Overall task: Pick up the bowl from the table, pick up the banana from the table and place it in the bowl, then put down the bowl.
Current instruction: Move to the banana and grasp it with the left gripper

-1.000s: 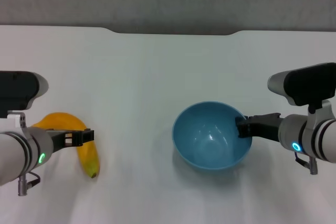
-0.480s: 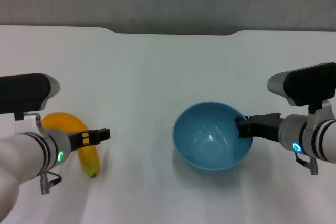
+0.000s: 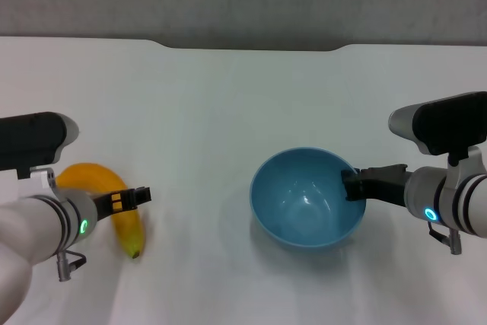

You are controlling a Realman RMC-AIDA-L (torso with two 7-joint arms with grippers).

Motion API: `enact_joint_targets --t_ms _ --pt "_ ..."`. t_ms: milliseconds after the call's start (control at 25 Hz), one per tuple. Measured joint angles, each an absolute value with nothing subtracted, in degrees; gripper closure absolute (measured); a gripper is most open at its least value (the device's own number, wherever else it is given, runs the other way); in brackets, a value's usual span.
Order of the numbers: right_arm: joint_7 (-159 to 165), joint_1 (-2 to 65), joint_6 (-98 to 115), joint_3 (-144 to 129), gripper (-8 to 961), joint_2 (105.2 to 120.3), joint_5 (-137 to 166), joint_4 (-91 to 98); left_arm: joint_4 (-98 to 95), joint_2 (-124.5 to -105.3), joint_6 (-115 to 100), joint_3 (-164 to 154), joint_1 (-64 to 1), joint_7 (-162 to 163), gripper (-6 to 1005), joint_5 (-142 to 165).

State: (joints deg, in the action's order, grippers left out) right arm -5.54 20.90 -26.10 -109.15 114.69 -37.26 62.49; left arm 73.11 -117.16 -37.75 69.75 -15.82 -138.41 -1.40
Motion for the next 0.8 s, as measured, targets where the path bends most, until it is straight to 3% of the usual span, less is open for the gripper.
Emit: enact_joint_targets --t_ms 800 --pt "-5.65 20.95 -26.10 -109.15 909 114.69 -37.26 63.11 66.67 -117.15 -34.60 68.20 -18.35 -136.29 101 0.74"
